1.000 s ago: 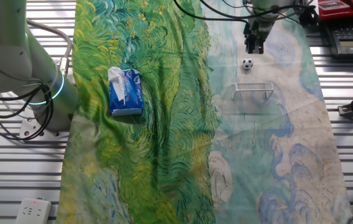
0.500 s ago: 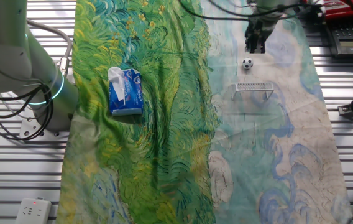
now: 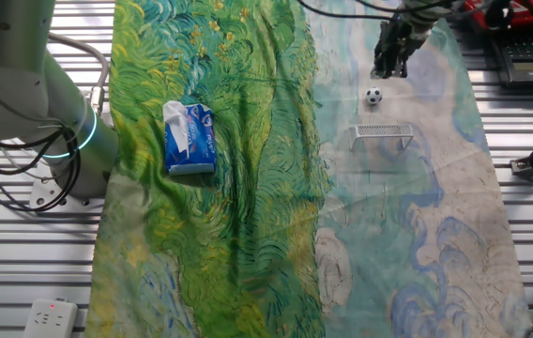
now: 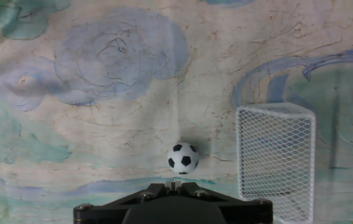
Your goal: Push the soccer ball into the goal
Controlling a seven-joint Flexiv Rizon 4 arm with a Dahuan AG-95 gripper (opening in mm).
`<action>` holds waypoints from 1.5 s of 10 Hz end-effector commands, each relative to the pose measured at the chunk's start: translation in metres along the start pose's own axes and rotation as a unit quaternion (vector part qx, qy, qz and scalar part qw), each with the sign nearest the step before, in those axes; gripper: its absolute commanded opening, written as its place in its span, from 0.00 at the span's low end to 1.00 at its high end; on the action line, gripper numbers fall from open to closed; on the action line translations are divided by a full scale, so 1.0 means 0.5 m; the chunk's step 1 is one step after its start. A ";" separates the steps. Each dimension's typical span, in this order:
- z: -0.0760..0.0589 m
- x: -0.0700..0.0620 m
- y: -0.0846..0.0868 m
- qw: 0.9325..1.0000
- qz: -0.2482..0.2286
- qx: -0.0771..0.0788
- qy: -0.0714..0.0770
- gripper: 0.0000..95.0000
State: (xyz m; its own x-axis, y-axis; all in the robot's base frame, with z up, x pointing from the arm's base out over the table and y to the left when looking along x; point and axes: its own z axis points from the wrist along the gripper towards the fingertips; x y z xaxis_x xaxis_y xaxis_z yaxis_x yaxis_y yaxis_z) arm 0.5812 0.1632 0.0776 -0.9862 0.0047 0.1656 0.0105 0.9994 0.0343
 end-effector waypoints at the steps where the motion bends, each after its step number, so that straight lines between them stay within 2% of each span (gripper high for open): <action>1: 0.005 0.004 -0.002 1.000 -0.003 -0.010 -0.006 0.00; 2: 0.007 0.005 -0.002 1.000 -0.003 -0.010 -0.006 0.00; 5: 0.052 -0.004 -0.012 1.000 -0.001 -0.011 -0.018 0.00; 6: 0.060 -0.001 -0.012 1.000 -0.006 -0.018 -0.013 0.00; 10: 0.085 0.038 -0.004 1.000 -0.006 -0.019 -0.005 0.00; 12: 0.095 0.043 -0.003 1.000 -0.006 -0.018 -0.005 0.00; 15: 0.113 0.036 -0.006 1.000 -0.001 -0.016 -0.020 0.00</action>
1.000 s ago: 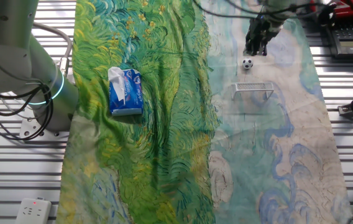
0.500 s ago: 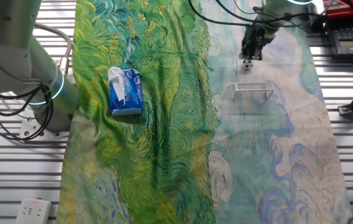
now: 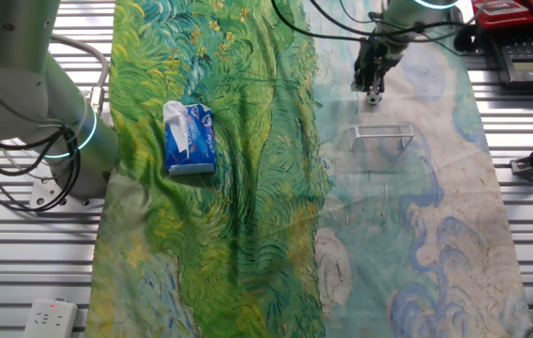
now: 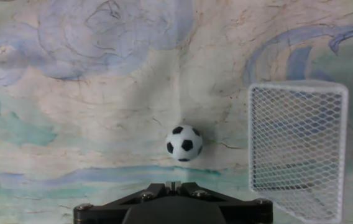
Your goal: Push the soccer ball into the goal
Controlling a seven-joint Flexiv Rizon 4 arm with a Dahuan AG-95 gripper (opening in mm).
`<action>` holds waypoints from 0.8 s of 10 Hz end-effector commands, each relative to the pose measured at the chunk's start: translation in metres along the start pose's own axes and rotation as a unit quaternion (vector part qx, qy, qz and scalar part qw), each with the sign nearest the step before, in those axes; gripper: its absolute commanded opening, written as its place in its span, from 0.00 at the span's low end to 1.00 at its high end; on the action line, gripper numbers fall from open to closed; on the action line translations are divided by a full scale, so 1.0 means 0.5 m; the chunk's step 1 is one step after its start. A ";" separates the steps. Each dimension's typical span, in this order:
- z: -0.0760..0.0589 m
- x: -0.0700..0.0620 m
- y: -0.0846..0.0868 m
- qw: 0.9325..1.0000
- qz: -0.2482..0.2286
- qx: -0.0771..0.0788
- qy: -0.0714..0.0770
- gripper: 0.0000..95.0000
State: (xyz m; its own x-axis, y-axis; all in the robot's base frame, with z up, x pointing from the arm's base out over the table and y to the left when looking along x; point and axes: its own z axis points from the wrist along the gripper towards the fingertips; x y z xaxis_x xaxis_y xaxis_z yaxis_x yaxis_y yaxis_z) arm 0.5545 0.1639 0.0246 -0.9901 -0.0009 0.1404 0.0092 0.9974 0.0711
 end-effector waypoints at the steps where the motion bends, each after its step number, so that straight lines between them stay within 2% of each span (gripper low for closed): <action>1: -0.001 -0.006 -0.005 1.000 0.006 0.004 -0.012 0.00; 4: -0.032 -0.074 -0.021 1.000 0.006 0.009 -0.026 0.00; 5: -0.038 -0.082 -0.023 1.000 0.005 0.009 -0.027 0.00; 6: -0.073 -0.114 -0.030 1.000 0.000 0.006 -0.019 0.00; 7: -0.088 -0.113 -0.028 1.000 0.002 0.005 -0.007 0.00; 8: -0.102 -0.102 -0.023 1.000 0.003 0.006 0.011 0.00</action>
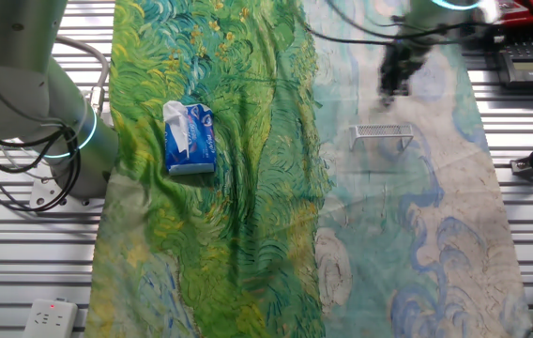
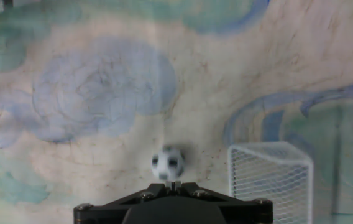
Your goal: Push the soccer ball into the goal
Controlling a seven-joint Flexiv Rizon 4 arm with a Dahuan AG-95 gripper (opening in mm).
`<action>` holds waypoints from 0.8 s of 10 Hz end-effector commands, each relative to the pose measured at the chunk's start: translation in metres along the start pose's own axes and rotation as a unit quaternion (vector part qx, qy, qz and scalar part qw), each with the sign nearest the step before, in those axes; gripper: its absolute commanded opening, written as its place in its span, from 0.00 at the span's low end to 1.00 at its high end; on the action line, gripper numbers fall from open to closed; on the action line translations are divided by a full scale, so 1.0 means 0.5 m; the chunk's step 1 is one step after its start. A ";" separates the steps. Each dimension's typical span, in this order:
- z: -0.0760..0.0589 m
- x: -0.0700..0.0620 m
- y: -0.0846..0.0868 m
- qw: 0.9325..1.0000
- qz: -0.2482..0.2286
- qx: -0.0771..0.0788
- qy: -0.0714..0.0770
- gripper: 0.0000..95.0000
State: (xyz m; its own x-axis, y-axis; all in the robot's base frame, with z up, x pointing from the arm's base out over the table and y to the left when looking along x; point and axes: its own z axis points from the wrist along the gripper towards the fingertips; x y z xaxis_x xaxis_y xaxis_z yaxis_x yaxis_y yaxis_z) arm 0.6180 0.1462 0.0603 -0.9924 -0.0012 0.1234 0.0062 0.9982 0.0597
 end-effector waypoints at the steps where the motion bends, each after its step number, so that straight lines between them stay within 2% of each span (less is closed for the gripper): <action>1: -0.011 0.024 0.006 1.000 0.004 0.001 0.023 0.00; 4: 0.011 0.059 0.011 1.000 0.003 -0.006 0.021 0.00; 5: 0.029 0.068 0.015 1.000 0.007 -0.005 0.017 0.00; 7: 0.067 0.067 0.012 1.000 0.007 -0.013 -0.005 0.00; 8: 0.076 0.064 0.011 1.000 0.009 -0.017 -0.014 0.00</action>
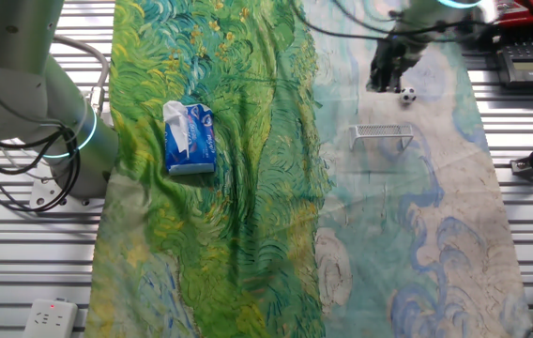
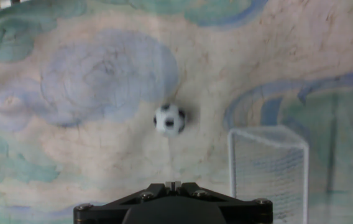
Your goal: Push the soccer ball into the goal
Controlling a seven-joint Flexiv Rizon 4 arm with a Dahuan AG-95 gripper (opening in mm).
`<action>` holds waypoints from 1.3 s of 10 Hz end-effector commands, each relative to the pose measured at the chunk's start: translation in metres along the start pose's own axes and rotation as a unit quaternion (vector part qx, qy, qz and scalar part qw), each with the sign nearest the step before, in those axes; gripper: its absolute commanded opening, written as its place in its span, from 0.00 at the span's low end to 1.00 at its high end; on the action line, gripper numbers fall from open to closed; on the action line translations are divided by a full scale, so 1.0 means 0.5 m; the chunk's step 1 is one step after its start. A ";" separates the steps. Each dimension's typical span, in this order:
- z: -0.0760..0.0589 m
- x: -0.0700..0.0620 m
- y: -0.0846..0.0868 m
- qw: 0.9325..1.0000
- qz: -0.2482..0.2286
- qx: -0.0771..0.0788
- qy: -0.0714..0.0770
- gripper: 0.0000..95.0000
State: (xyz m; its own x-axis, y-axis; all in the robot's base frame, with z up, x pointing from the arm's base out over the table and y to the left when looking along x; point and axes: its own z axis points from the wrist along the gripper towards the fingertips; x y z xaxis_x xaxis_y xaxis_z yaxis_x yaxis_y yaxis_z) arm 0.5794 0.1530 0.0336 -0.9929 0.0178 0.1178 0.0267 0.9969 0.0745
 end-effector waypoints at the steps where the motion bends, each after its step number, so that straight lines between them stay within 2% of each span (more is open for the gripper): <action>1: 0.017 -0.011 0.000 1.000 0.001 -0.007 -0.014 0.00; 4: 0.025 -0.053 -0.006 1.000 0.000 -0.010 -0.028 0.00; 6: 0.004 -0.108 -0.005 0.999 0.004 -0.015 -0.029 0.00; 7: -0.001 -0.121 -0.004 0.999 0.005 -0.014 -0.029 0.00; 8: -0.015 -0.151 -0.001 0.999 0.009 -0.015 -0.027 0.00; 9: -0.025 -0.167 0.003 1.000 0.011 -0.015 -0.025 0.00; 10: -0.042 -0.182 0.008 1.000 0.009 -0.018 -0.015 0.00; 12: -0.085 -0.171 0.016 0.999 0.017 -0.033 0.004 0.00; 13: -0.112 -0.163 0.024 0.999 0.020 -0.033 0.015 0.00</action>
State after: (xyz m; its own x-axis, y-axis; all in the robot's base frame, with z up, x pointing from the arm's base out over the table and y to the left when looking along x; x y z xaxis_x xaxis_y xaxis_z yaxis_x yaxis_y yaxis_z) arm 0.6678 0.1588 0.0778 -0.9882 0.0527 0.1440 0.0726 0.9880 0.1364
